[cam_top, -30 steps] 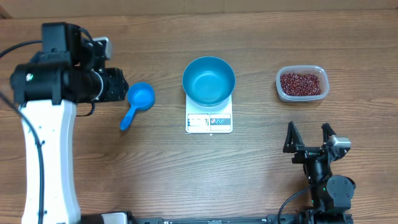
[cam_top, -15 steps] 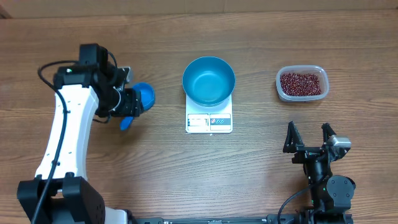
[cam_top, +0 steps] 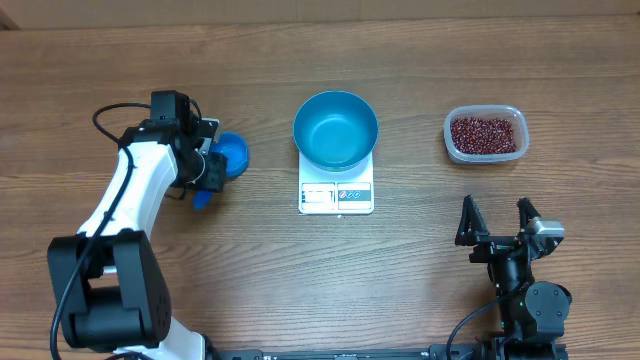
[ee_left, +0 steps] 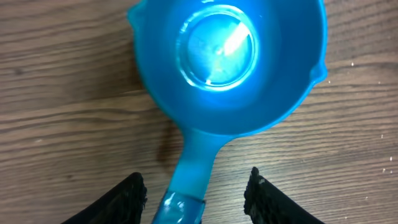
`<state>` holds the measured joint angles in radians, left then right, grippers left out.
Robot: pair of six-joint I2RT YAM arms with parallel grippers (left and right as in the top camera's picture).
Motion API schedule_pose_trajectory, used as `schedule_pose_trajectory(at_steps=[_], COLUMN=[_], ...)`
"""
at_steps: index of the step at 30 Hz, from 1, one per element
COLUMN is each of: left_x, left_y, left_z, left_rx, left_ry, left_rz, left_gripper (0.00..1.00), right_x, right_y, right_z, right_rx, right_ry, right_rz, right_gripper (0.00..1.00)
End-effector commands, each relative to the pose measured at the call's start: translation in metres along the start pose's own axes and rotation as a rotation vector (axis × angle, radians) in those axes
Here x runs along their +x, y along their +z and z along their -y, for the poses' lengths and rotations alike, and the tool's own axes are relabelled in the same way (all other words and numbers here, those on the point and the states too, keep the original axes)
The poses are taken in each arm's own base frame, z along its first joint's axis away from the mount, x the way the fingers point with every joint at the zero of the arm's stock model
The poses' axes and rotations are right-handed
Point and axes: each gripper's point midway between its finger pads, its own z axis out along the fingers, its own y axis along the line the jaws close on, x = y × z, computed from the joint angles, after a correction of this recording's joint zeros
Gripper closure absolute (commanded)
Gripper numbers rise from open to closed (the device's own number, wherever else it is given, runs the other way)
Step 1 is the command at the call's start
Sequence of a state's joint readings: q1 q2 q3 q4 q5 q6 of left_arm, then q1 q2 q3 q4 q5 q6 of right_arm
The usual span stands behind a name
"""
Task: Scoop item into bowl and weigh 150g on scale
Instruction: 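Move the left gripper over the blue scoop's cup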
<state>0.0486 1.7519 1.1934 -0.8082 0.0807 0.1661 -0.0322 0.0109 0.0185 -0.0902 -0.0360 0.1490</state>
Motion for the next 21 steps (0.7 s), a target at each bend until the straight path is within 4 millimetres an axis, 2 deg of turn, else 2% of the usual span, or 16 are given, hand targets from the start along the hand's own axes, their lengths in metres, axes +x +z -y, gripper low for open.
schedule_pose_trajectory(at_steps=[1, 5, 8, 14, 18, 21], left_x=[0.011, 0.024, 0.029, 0.012, -0.004, -0.013], left_y=[0.018, 0.032, 0.032, 0.019, 0.021, 0.021], left_z=[0.012, 0.024, 0.037, 0.029, 0.027, 0.026], left_rx=[0.085, 0.135, 0.174, 0.112, 0.104, 0.1], left_ry=[0.023, 0.025, 0.013, -0.034, -0.07, -0.112], left_rz=[-0.063, -0.134, -0.164, -0.102, -0.036, -0.005], left_gripper=[0.47, 0.5, 0.5, 0.45, 0.4, 0.41], right_x=[0.001, 0.001, 0.001, 0.001, 0.001, 0.001], right_y=[0.0, 0.0, 0.0, 0.0, 0.0, 0.0], right_z=[0.003, 0.003, 0.003, 0.003, 0.003, 0.003], right_rx=[0.014, 0.014, 0.014, 0.014, 0.014, 0.014], right_ry=[-0.001, -0.001, -0.001, -0.001, -0.001, -0.001], right_rz=[0.007, 0.007, 0.007, 0.007, 0.007, 0.007], right_gripper=[0.0, 0.0, 0.0, 0.0, 0.0, 0.0])
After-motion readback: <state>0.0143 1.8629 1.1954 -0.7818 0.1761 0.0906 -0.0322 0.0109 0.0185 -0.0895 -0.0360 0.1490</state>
